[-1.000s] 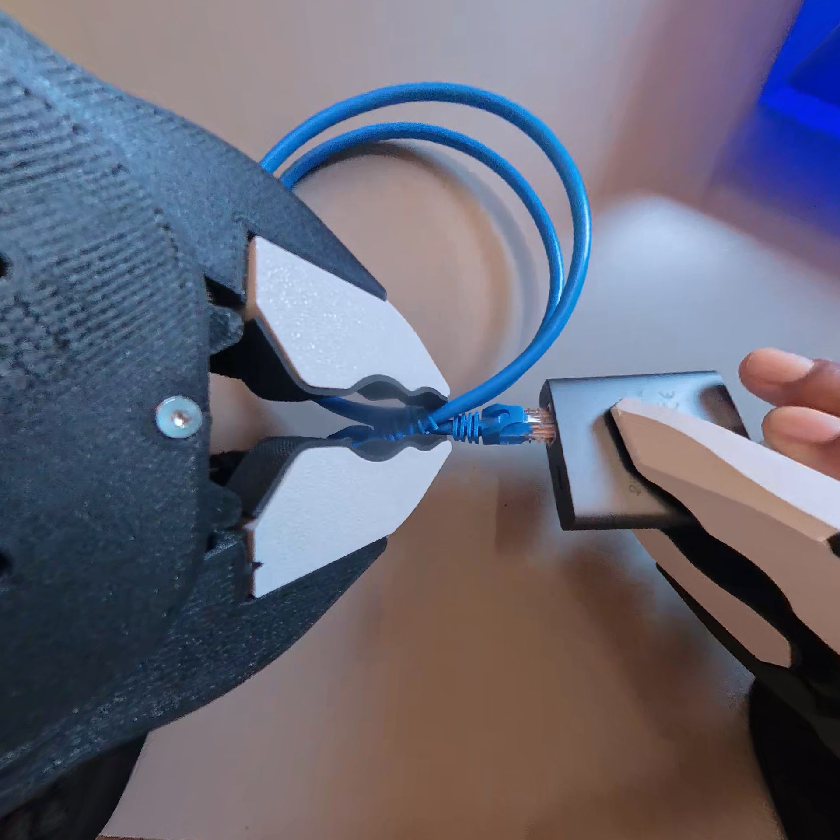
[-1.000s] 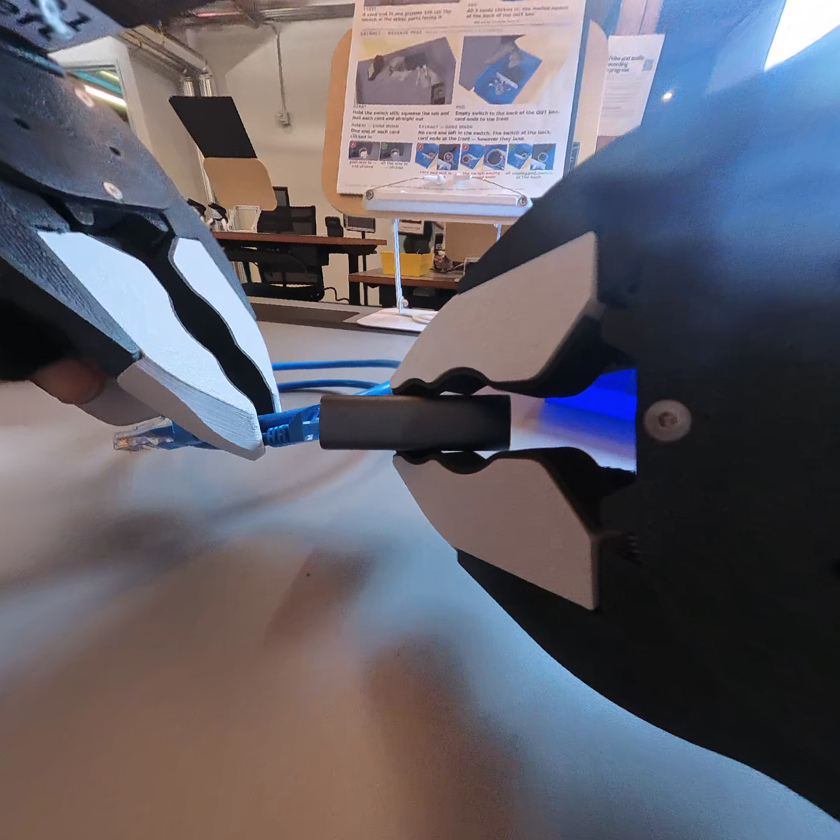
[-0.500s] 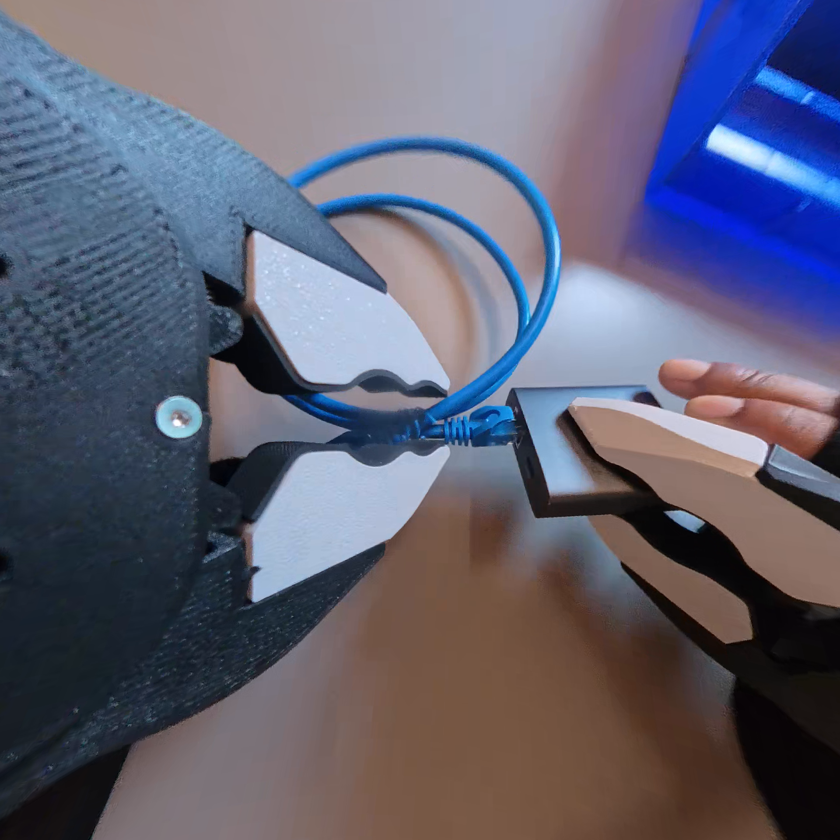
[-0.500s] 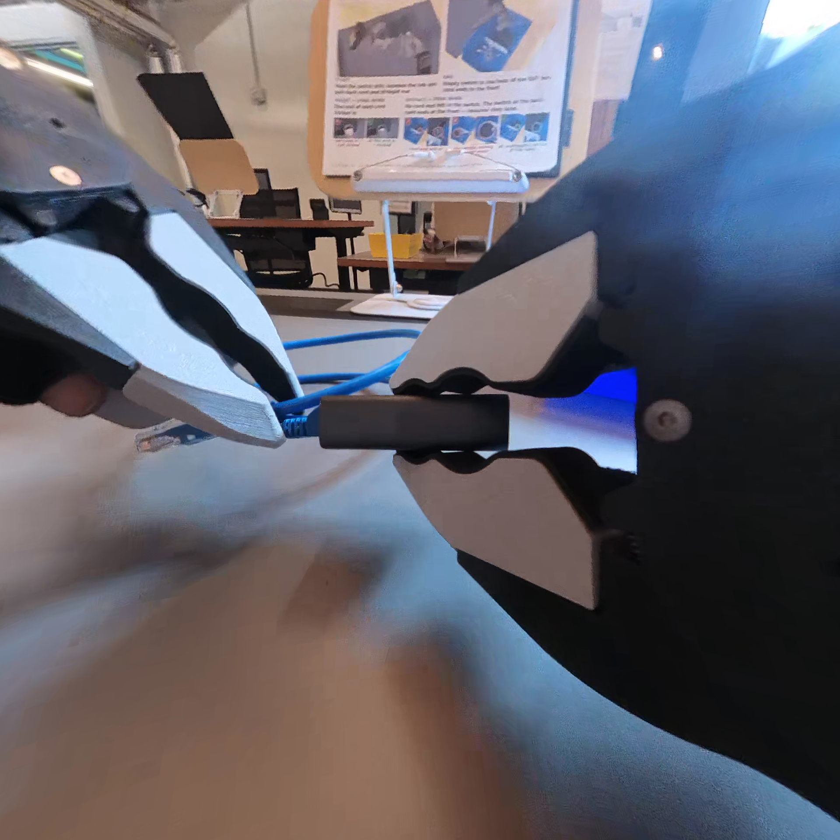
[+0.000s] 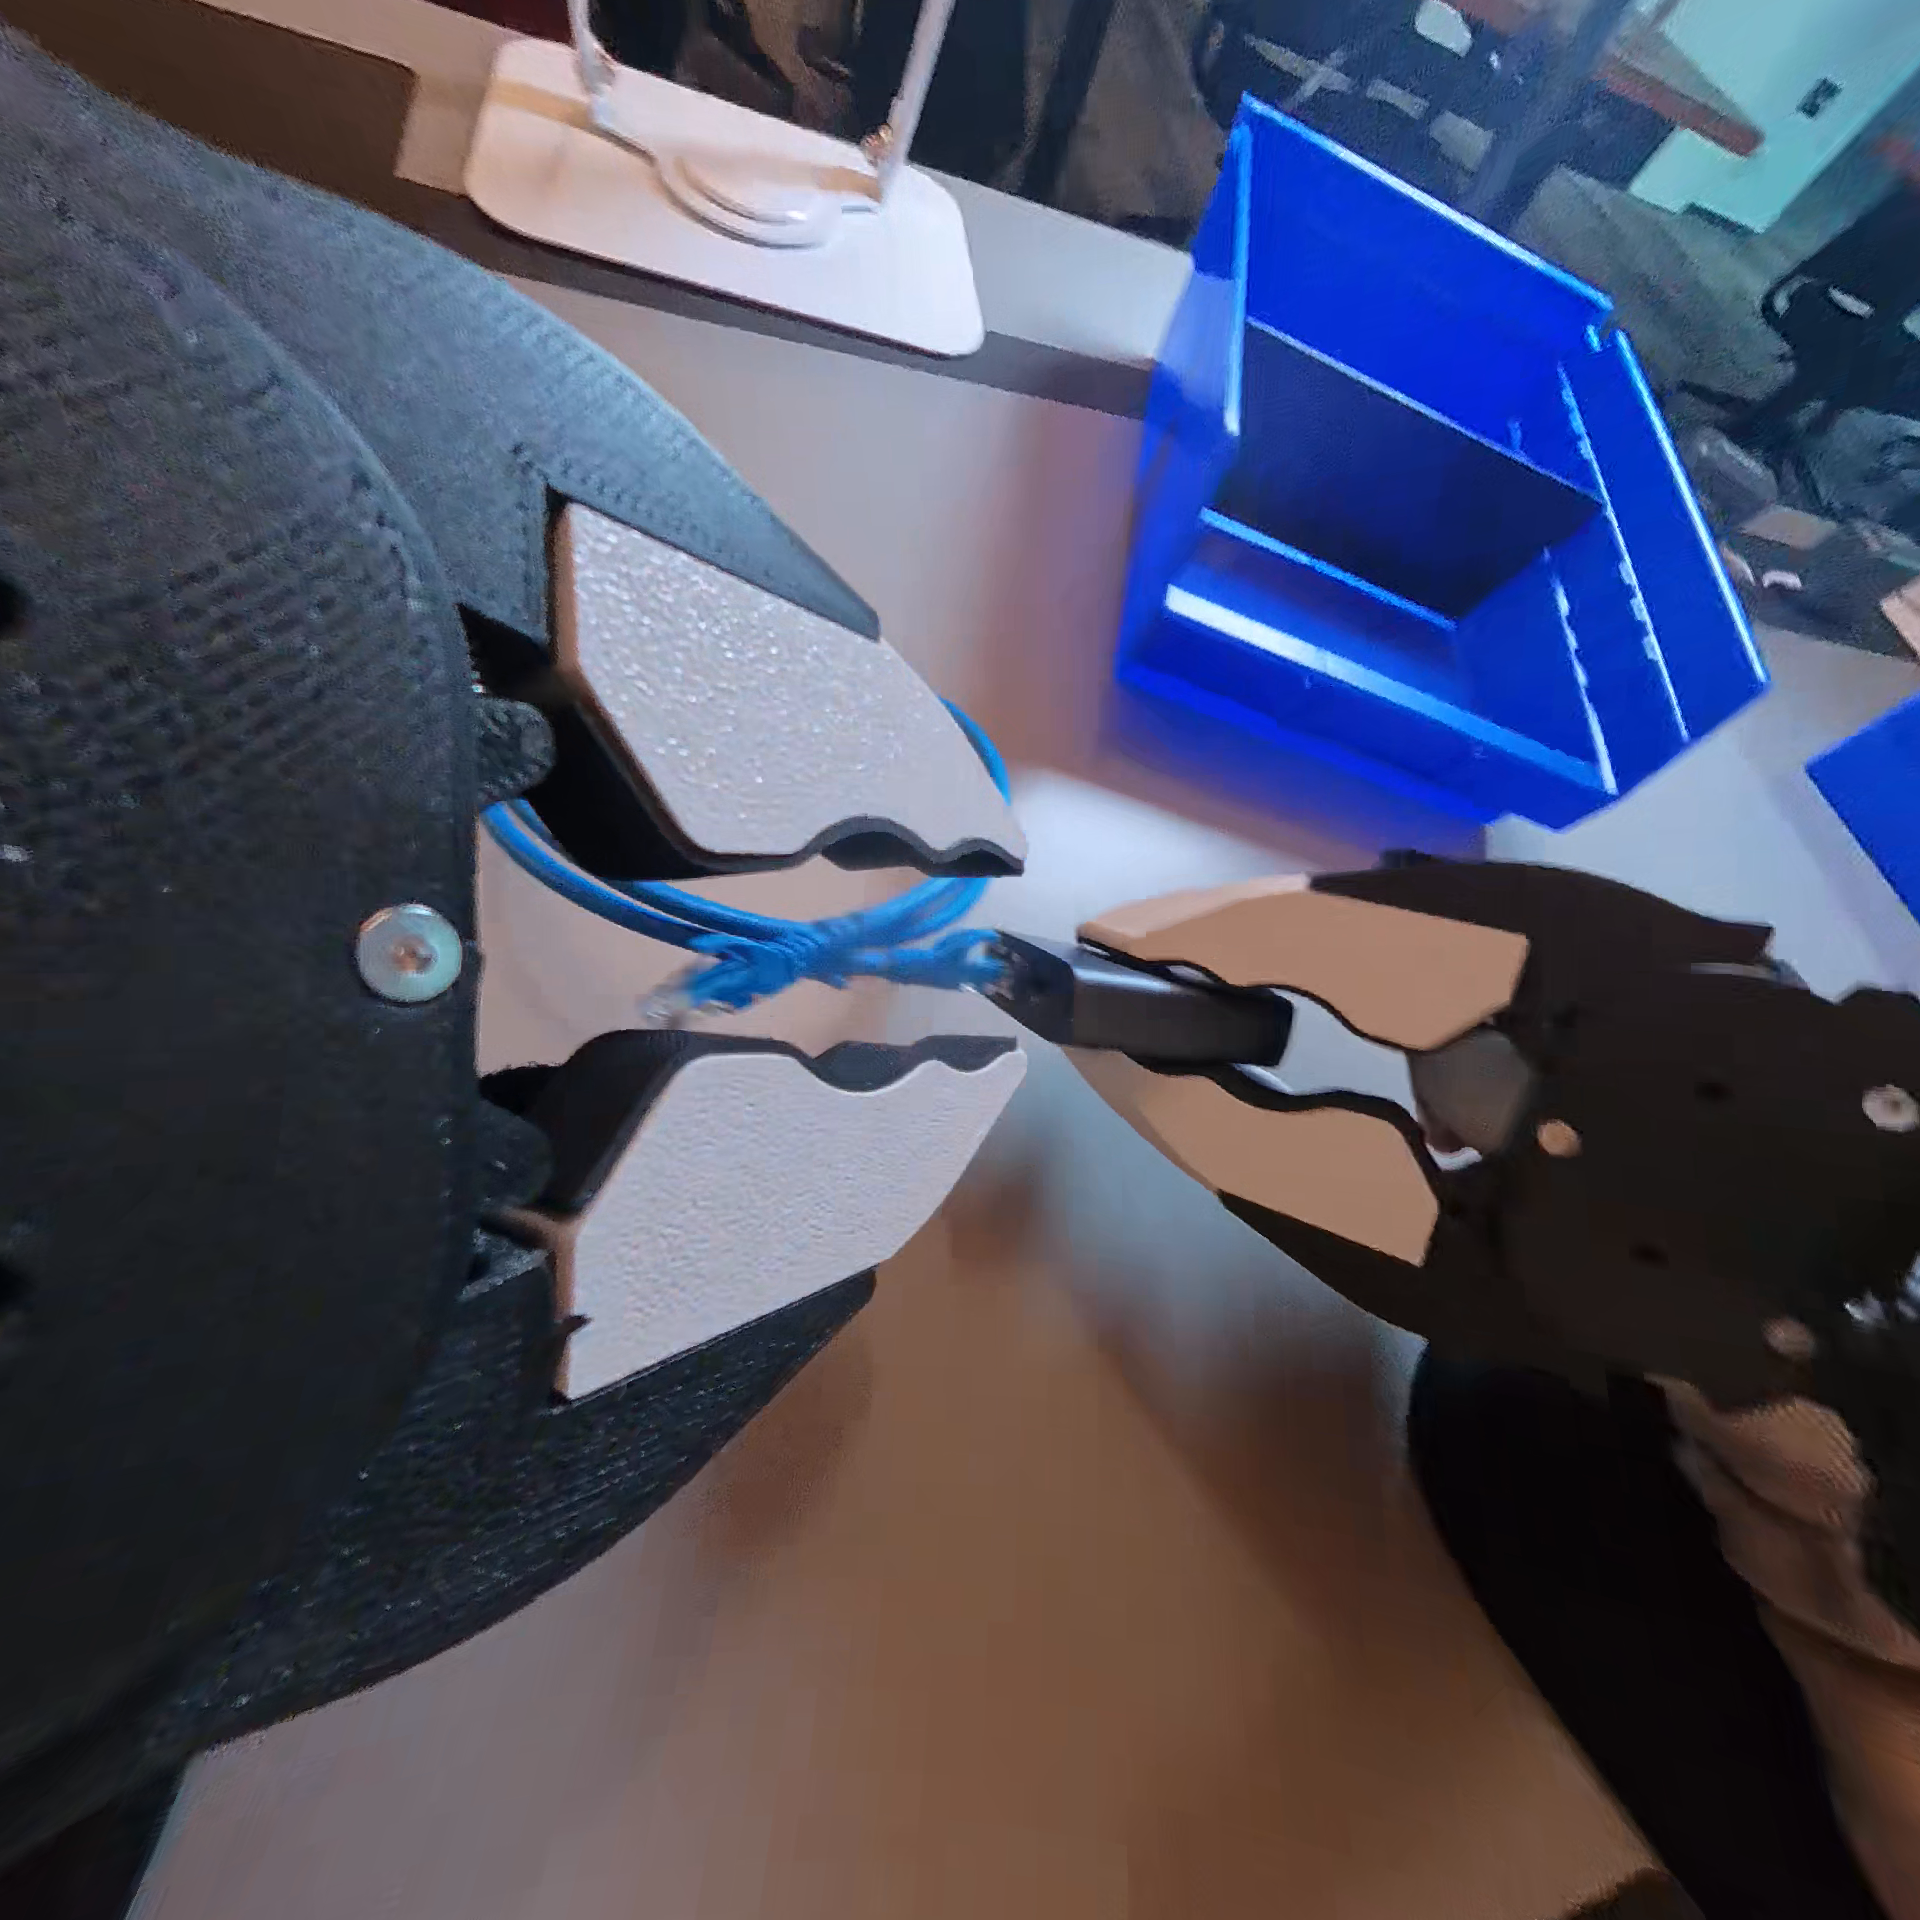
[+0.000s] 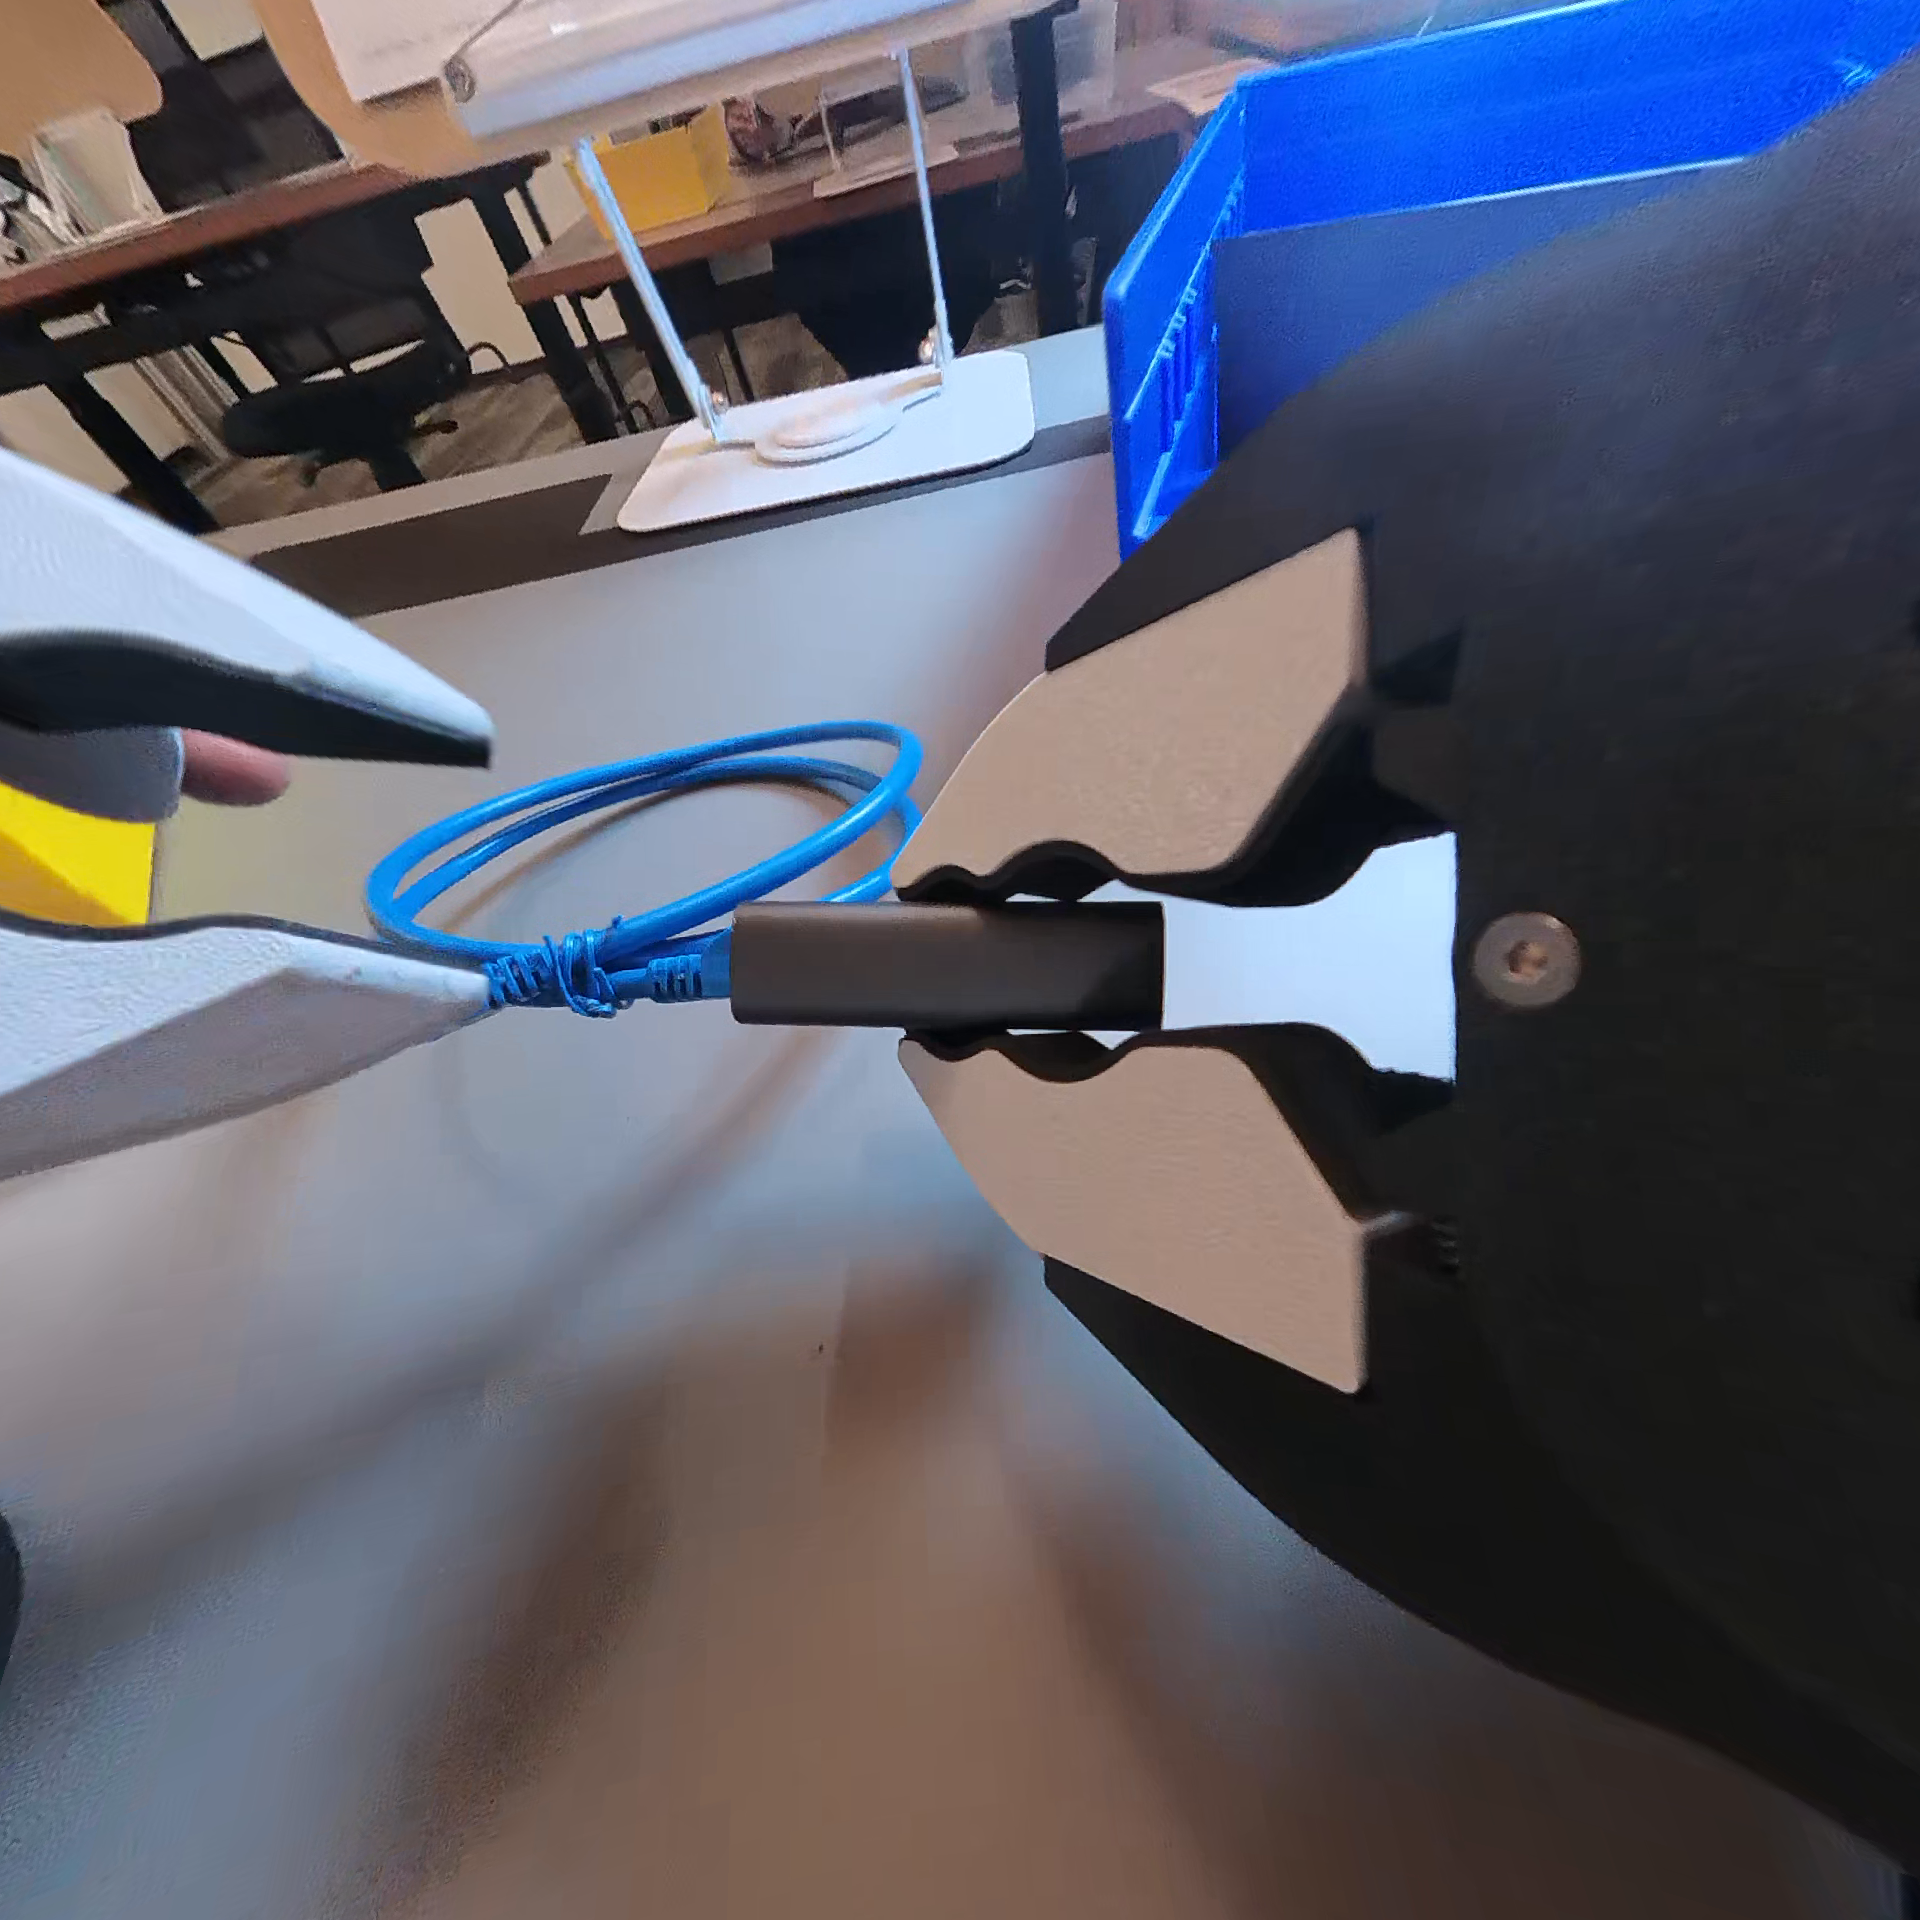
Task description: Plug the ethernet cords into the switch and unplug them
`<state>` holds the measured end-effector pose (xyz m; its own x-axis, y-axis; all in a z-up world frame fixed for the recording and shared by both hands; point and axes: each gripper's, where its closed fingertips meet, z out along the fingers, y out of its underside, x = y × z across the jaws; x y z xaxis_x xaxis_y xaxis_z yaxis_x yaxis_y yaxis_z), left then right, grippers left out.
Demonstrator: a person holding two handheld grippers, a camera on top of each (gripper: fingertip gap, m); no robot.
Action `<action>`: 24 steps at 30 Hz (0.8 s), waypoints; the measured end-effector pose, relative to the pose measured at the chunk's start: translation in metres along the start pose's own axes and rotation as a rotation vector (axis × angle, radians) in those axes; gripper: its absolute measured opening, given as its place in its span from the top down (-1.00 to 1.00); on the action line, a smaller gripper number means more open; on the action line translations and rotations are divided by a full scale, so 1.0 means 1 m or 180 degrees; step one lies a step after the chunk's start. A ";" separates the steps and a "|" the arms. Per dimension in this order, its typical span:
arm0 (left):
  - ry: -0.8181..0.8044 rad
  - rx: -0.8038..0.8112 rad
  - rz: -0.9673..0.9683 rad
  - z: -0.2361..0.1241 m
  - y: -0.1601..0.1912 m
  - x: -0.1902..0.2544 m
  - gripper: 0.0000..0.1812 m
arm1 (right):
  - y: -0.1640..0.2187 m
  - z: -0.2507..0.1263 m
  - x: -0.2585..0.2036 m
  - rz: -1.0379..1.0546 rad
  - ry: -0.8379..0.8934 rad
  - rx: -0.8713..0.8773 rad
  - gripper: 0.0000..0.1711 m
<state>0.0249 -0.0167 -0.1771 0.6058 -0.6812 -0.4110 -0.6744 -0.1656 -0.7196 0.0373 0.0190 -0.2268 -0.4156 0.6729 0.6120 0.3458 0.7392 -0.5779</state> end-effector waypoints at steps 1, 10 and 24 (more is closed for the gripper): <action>0.0071 -0.0019 0.0033 0.004 -0.002 0.006 0.64 | -0.003 0.001 -0.003 0.0027 -0.0036 -0.0012 0.75; 0.0141 0.0241 0.0296 0.015 -0.014 0.018 0.78 | -0.034 -0.012 -0.006 0.0303 -0.0188 0.0444 0.75; 0.0896 0.2773 -0.0509 -0.081 -0.083 0.003 0.79 | -0.034 -0.053 0.020 0.0755 -0.0446 0.1399 0.21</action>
<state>0.0482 -0.0624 -0.0735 0.4625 -0.8634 -0.2017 0.0324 0.2438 -0.9693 0.0617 0.0087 -0.1657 -0.4879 0.7879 0.3758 0.0707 0.4648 -0.8826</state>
